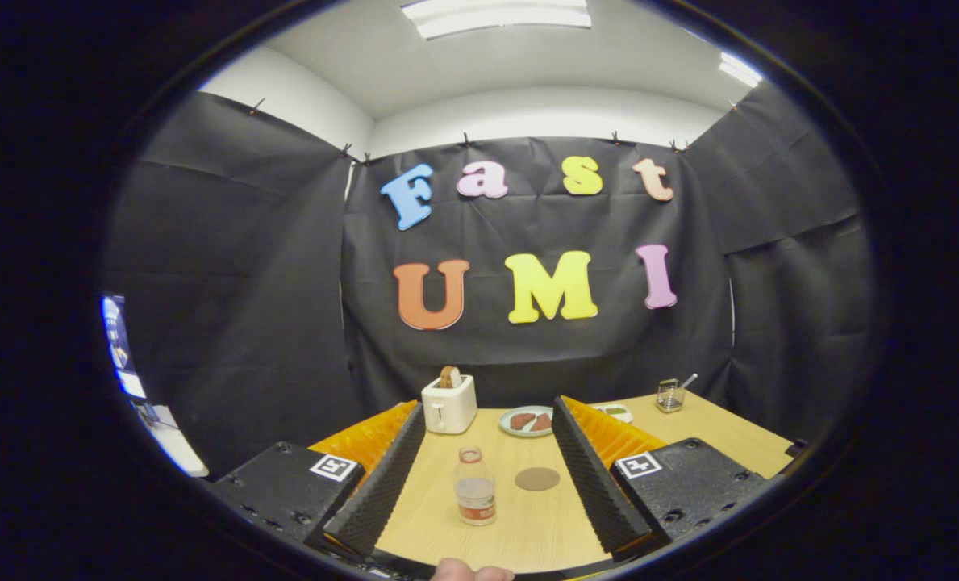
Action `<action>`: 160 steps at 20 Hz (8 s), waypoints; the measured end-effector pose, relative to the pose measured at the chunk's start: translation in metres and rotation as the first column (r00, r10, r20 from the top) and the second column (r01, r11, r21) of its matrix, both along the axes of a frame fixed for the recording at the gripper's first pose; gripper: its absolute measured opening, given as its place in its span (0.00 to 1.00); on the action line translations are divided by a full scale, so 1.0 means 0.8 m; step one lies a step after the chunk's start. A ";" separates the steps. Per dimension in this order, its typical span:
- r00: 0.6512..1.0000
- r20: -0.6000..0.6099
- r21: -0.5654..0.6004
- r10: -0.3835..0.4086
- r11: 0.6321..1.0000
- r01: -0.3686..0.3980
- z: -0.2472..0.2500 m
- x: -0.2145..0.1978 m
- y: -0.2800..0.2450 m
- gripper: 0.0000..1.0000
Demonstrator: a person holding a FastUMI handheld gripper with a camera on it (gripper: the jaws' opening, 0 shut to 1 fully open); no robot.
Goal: Take the bottle from table, then pour the juice into the cup, finally place the bottle on the coaster
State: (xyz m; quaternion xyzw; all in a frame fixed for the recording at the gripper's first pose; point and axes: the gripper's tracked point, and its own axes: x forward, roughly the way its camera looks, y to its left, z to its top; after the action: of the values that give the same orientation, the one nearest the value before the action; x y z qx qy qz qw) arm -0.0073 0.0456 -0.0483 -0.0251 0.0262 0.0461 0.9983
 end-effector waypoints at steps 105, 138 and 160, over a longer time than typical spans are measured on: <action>0.986 -0.135 0.991 0.102 0.010 0.134 -0.204 0.144 -0.054 0.74; 0.992 -0.096 0.977 0.081 -0.185 0.110 -0.184 0.157 -0.063 0.74; 0.992 -0.091 0.953 0.086 -0.280 0.112 -0.179 0.156 -0.071 0.74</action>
State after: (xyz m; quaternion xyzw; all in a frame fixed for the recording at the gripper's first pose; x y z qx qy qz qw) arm 0.1174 -0.0109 -0.1916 0.7867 0.0409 0.0391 0.6148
